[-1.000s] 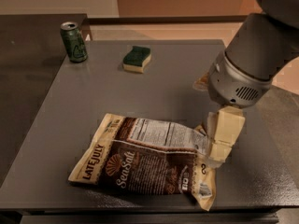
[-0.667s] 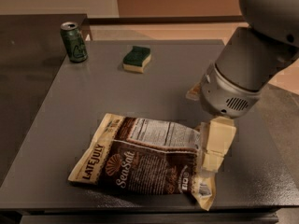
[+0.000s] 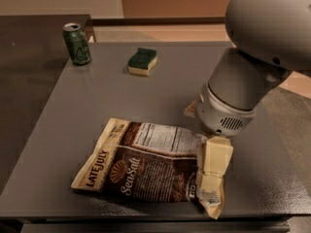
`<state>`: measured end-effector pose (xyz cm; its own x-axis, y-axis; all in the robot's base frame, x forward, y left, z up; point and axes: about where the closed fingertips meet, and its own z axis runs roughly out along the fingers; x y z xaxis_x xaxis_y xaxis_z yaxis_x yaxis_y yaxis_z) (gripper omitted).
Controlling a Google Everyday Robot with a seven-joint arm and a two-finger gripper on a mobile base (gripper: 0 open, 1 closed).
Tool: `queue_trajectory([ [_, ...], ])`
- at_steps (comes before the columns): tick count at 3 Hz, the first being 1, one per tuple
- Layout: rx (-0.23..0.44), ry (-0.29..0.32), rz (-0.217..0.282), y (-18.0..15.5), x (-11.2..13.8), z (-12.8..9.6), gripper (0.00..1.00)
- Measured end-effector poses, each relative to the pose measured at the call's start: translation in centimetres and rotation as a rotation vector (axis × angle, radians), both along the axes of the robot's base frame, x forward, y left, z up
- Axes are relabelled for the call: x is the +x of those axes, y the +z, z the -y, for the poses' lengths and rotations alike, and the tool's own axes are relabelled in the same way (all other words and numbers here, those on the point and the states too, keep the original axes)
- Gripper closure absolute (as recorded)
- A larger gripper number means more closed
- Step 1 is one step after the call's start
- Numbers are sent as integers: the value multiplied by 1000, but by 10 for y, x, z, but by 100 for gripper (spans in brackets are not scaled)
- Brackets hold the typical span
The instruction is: Pick brown chip bag
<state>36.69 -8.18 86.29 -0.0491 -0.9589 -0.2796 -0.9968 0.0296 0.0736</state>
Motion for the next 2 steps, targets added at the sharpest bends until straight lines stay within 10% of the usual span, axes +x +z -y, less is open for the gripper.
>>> queue_trajectory([
  [2, -35, 12, -5, -9, -2, -6, 18],
])
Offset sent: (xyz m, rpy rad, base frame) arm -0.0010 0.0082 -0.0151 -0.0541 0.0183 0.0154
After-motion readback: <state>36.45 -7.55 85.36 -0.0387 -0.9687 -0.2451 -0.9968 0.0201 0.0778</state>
